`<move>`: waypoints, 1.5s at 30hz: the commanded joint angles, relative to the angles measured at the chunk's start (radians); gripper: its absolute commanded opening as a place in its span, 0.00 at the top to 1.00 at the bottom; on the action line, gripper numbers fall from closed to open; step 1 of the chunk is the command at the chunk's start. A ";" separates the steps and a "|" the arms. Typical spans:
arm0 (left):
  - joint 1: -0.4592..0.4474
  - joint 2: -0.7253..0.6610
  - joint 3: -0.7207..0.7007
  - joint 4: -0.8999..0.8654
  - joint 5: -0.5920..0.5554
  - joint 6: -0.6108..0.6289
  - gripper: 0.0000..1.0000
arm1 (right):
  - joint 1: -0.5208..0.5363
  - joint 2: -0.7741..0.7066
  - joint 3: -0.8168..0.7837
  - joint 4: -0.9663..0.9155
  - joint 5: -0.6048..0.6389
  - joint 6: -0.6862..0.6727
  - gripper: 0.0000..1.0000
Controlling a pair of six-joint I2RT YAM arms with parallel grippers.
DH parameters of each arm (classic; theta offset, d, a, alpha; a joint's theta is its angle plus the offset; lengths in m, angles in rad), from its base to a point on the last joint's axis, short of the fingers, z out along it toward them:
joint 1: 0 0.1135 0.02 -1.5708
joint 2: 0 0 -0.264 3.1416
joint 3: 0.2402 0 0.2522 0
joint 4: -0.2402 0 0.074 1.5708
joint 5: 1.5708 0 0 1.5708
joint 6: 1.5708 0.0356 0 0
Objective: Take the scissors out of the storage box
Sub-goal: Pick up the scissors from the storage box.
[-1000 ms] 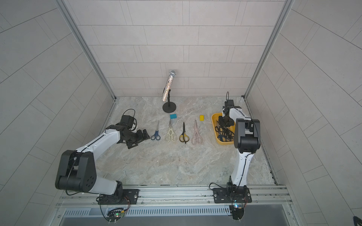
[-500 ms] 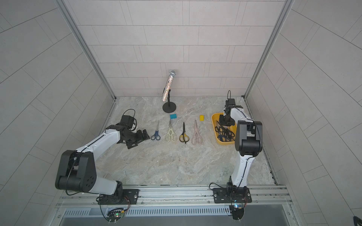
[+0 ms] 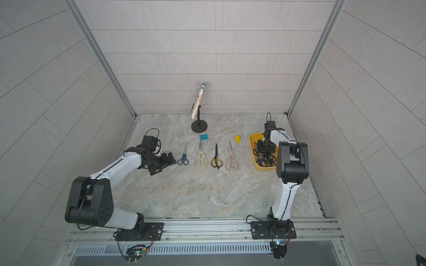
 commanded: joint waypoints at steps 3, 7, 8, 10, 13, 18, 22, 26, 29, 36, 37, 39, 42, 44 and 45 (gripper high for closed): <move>0.003 0.009 0.008 -0.016 -0.011 0.015 0.00 | 0.002 0.062 0.014 -0.002 0.041 -0.015 0.78; 0.003 0.016 0.009 -0.012 -0.010 0.009 0.00 | 0.002 0.072 0.009 0.005 0.017 -0.010 0.80; 0.003 0.016 0.012 -0.013 -0.008 0.006 0.00 | 0.001 0.071 0.006 0.009 0.012 -0.005 0.83; 0.005 0.013 0.014 -0.013 -0.008 0.006 0.00 | 0.001 0.069 0.002 0.015 0.003 -0.005 0.89; 0.003 0.004 0.014 -0.016 -0.011 0.009 0.00 | 0.000 0.078 0.006 0.018 -0.016 -0.008 0.90; 0.004 0.005 0.029 -0.040 -0.012 0.025 0.00 | 0.000 0.098 0.016 0.018 -0.020 -0.011 0.82; 0.004 0.011 0.042 -0.044 -0.014 0.030 0.00 | 0.001 0.105 0.023 0.017 -0.029 -0.008 0.78; 0.004 0.017 0.054 -0.048 -0.011 0.033 0.00 | 0.004 0.109 0.024 0.021 -0.032 -0.008 0.86; 0.005 0.019 0.054 -0.052 -0.017 0.040 0.00 | 0.011 0.108 0.022 0.022 -0.029 -0.024 0.96; 0.007 0.021 0.052 -0.053 -0.018 0.042 0.00 | 0.011 0.057 0.019 0.013 -0.008 -0.041 1.00; 0.007 0.021 0.052 -0.053 -0.018 0.042 0.00 | 0.009 0.045 0.019 0.012 -0.008 -0.041 1.00; 0.009 0.021 0.054 -0.052 -0.017 0.039 0.00 | 0.011 0.015 0.023 0.002 -0.008 -0.040 1.00; 0.009 0.016 0.053 -0.050 -0.017 0.040 0.00 | 0.011 -0.022 0.025 -0.011 -0.016 -0.036 1.00; 0.009 0.013 0.052 -0.049 -0.021 0.041 0.00 | 0.011 -0.041 0.023 -0.019 -0.017 -0.035 1.00; 0.010 0.011 0.053 -0.049 -0.022 0.041 0.00 | 0.011 -0.049 0.019 -0.021 -0.016 -0.036 1.00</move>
